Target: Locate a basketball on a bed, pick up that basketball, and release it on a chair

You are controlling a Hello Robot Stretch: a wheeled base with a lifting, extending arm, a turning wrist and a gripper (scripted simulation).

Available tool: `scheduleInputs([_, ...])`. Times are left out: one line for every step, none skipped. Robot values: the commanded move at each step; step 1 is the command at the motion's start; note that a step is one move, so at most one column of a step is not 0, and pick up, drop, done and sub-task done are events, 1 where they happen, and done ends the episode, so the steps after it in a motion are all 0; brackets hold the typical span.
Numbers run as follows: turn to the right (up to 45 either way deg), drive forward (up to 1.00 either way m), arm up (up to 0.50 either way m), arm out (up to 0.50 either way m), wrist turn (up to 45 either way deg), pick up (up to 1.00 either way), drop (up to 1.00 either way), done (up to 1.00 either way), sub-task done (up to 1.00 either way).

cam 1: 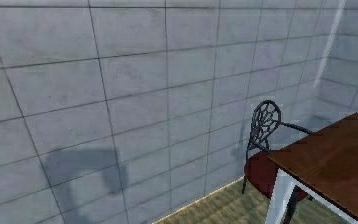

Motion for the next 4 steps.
scheduleInputs([0.0, 0.00, 0.00, 0.00, 0.0, 1.00, 0.00, 0.00, 0.00])
scheduleInputs([0.0, 0.00, 0.10, 0.00, 0.0, 0.00, 0.00, 0.00, 0.00])
scheduleInputs([0.0, 0.00, 0.10, 0.00, 0.0, 0.00, 0.00, 0.00, 0.00])
scheduleInputs([0.0, 0.00, 0.00, 0.00, -45.0, 0.00, 0.00, 0.00, 0.00])
